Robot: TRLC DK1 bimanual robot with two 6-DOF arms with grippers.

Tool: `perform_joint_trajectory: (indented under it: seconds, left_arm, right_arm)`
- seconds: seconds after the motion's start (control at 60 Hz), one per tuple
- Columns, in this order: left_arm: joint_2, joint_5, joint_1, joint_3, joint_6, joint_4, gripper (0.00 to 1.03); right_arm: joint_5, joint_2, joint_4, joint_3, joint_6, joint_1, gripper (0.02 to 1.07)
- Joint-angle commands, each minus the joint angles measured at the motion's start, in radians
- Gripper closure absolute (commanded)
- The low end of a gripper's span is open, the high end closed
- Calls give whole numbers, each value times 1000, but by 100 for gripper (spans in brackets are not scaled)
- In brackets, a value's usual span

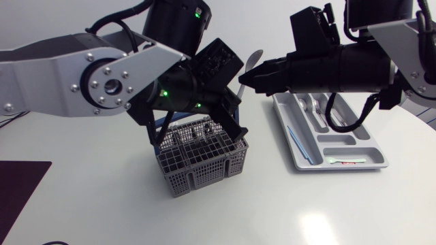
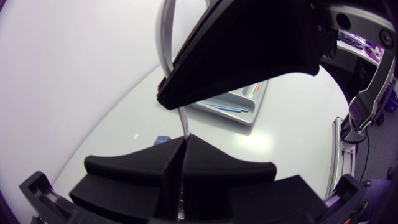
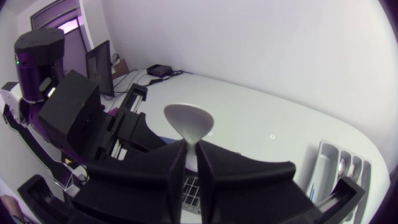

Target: Unload the cutlery basket into the drawer organizer.

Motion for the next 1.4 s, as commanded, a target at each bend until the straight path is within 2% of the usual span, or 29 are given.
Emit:
perform_joint_trajectory:
  seconds: [0.0,0.067,0.083,0.167,0.183,0.25,0.317,0.45,0.55,0.7,0.917,1.267,1.383]
  left_arm:
    - [15,-15,-12,23,-16,8,86]
    - [12,-18,-12,21,-17,8,71]
    - [10,-18,-12,21,-17,7,63]
    - [-1,-18,-7,21,-17,7,45]
    - [-1,-18,-7,21,-17,8,45]
    - [-10,-18,-1,19,-17,7,32]
    - [-16,-18,2,16,-17,7,23]
    - [-30,-18,11,6,-17,7,23]
    - [-36,-18,16,1,-17,7,18]
    - [-64,-19,39,-2,-10,-1,17]
    - [-85,-19,65,-16,29,-41,7]
    - [-96,-4,76,-19,110,-136,7]
    - [-102,1,80,-24,151,-183,7]
  right_arm:
    - [2,3,-8,12,7,7,98]
    - [0,0,-9,10,4,7,98]
    - [2,-1,-11,9,1,7,98]
    - [0,-9,-14,5,-5,5,98]
    - [0,-9,-15,5,-5,5,98]
    - [0,-12,-20,2,-14,-1,98]
    - [-1,-15,-23,-4,-19,-2,98]
    - [-4,-24,-28,-18,-34,-11,98]
    - [-18,-38,-40,-24,-52,-27,98]
    - [-89,-64,-86,-30,-115,-116,98]
    - [-161,-70,-265,-39,-396,-277,98]
    - [-195,-17,-544,-37,-931,-524,98]
    - [-182,29,-577,-39,-1105,-630,98]
